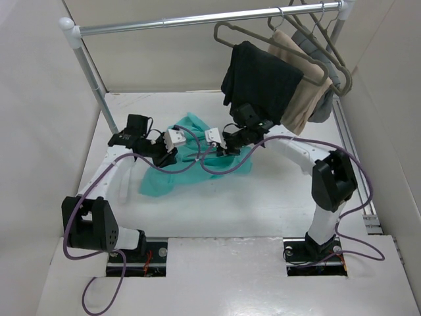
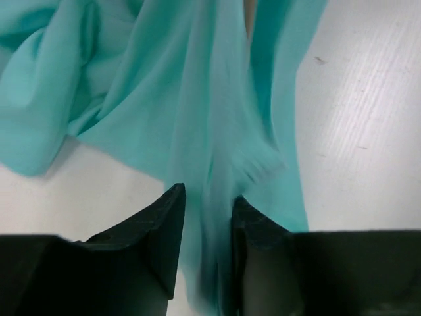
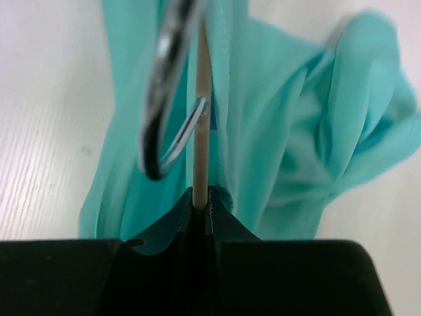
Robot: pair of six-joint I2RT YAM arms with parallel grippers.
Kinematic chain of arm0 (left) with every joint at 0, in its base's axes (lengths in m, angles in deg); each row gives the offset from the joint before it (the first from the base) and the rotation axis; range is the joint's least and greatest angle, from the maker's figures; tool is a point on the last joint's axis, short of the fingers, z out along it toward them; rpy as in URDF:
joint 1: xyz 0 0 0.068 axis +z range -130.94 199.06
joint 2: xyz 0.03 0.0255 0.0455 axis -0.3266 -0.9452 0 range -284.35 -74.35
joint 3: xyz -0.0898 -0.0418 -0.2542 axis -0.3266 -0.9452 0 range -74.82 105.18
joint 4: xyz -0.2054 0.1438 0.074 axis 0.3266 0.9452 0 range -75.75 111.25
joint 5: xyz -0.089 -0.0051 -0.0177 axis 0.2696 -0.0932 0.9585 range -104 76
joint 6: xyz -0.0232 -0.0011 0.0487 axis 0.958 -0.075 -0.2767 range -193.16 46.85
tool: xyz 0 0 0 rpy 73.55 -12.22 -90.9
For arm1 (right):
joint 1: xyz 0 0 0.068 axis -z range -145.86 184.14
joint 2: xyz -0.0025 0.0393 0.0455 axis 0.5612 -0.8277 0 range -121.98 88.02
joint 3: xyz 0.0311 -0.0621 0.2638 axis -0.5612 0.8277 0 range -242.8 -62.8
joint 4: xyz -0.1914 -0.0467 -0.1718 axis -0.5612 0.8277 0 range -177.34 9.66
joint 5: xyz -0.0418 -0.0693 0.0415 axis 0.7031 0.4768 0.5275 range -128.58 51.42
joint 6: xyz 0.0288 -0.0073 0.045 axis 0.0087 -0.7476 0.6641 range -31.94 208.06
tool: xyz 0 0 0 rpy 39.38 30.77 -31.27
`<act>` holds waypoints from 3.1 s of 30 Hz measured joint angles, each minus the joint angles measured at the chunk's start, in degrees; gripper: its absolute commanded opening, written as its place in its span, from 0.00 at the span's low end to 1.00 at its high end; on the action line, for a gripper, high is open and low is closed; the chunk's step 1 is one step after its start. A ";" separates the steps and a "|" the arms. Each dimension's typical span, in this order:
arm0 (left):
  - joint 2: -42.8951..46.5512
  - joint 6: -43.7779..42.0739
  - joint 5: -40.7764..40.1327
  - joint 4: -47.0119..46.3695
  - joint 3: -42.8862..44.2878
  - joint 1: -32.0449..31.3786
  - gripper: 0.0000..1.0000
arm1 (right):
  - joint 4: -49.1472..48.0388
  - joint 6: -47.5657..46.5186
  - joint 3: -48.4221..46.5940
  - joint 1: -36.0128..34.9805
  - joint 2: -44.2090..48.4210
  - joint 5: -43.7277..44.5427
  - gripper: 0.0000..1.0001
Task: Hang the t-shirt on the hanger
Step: Place tshirt on hanger
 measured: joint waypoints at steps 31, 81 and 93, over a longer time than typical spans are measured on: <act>5.60 -0.90 2.91 0.57 9.77 6.43 1.00 | 10.64 6.60 -7.13 5.75 6.08 -4.81 0.00; 2.82 26.99 -21.38 -69.24 -26.47 -9.77 0.15 | -37.16 77.79 -15.26 -3.19 0.61 15.80 0.00; 12.15 11.82 -12.92 -56.08 -26.73 -9.77 0.00 | -37.31 76.35 -11.32 -0.70 4.61 18.86 0.00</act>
